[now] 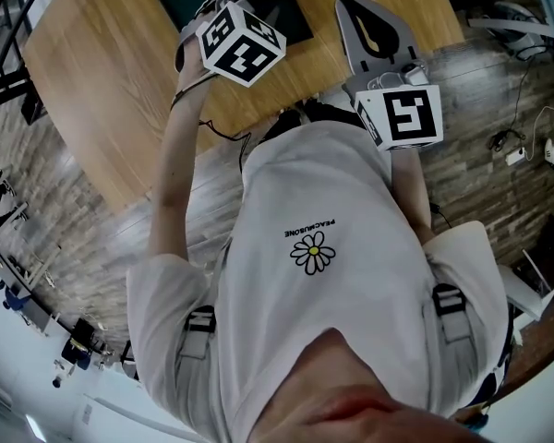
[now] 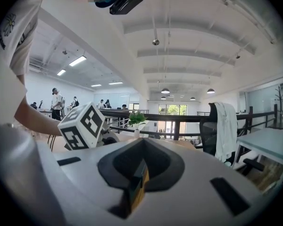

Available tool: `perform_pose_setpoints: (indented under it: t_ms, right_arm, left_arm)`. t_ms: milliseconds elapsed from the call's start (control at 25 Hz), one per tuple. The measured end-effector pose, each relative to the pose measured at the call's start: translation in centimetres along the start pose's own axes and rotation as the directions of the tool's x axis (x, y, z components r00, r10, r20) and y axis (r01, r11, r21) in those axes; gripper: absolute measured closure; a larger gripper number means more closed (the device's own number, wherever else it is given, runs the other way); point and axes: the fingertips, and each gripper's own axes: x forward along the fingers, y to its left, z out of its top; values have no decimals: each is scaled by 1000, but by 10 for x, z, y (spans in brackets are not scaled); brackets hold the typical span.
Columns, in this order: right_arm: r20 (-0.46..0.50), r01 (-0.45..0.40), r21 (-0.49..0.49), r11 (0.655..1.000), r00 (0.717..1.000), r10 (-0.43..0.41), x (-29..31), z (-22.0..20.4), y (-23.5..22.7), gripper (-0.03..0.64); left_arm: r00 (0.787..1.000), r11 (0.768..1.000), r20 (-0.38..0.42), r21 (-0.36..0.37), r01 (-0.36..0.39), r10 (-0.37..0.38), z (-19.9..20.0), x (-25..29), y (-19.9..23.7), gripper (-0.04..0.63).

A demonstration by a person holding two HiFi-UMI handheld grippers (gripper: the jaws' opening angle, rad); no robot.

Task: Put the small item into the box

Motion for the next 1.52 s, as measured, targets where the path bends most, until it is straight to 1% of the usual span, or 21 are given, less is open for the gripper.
perform_pose_setpoints:
  t_ms: [120,240,320,400,520,600,640,680,720,760,800,840,880,960,1080,1120,1160,1200,1280,1400,1520]
  right_arm:
    - [17,-5,-11,1000,1000,5,-2,6,0,611]
    - [35,-11,-20,1000,999,12,-1,13,-2,611]
    - [48,-17,-25,1000,999,18,2,19,-1,611]
    - [64,-24,-35,999,998,27,5,26,0,611]
    - [94,-39,-47,998,995,43,10,37,4,611]
    - [115,-48,-49,998,992,54,12,45,7,611]
    - [126,-53,-49,997,990,58,13,49,8,611]
    - [135,-57,-49,997,989,64,15,52,10,611]
    - [143,-63,-50,997,987,69,17,56,13,611]
    - [151,-69,-52,996,986,76,20,60,16,611]
    - [159,-76,-54,996,984,83,22,63,19,611]
    - [166,-82,-57,995,982,91,23,66,22,611]
    - [174,-89,-60,994,980,98,25,69,25,611]
    - [191,-104,-69,992,975,116,26,75,30,611]
    - [219,-132,-82,988,965,147,26,84,36,611]
    - [226,-140,-86,986,962,156,27,86,40,611]
    - [231,-147,-94,985,959,166,28,88,45,611]
    - [235,-153,-105,983,956,174,30,90,50,611]
    - [240,-157,-130,979,953,184,33,93,59,611]
    - [241,-172,-152,973,948,206,36,95,69,611]
    - [245,-191,-167,967,942,228,36,96,76,611]
  left_arm:
    - [993,997,96,-48,-65,70,25,-32,17,422]
    - [970,985,192,-111,-128,148,46,-68,35,447]
    - [946,973,250,-153,-170,205,57,-93,46,461]
    - [917,958,299,-190,-216,266,64,-118,56,473]
    - [860,926,367,-264,-269,354,71,-155,65,478]
    - [807,894,411,-333,-300,424,72,-181,68,501]
    - [771,871,432,-373,-319,467,71,-195,69,524]
    - [728,845,454,-416,-336,514,69,-209,71,552]
    - [678,815,477,-463,-347,560,68,-224,74,572]
    - [625,786,497,-510,-350,601,66,-239,76,577]
    - [579,757,508,-553,-347,637,63,-251,77,577]
    - [543,730,508,-588,-348,668,57,-262,77,578]
    - [516,704,499,-613,-357,696,50,-270,76,578]
    - [471,652,468,-652,-387,748,35,-282,72,578]
    - [394,564,418,-717,-410,818,17,-296,67,578]
    - [374,537,402,-736,-411,836,10,-300,67,578]
    - [359,516,387,-753,-410,849,3,-303,67,578]
    - [350,499,373,-764,-409,859,-4,-305,67,578]
    - [343,474,349,-778,-413,872,-16,-308,67,578]
    - [336,446,321,-789,-422,886,-28,-311,66,578]
    - [322,429,309,-796,-428,895,-32,-314,65,578]
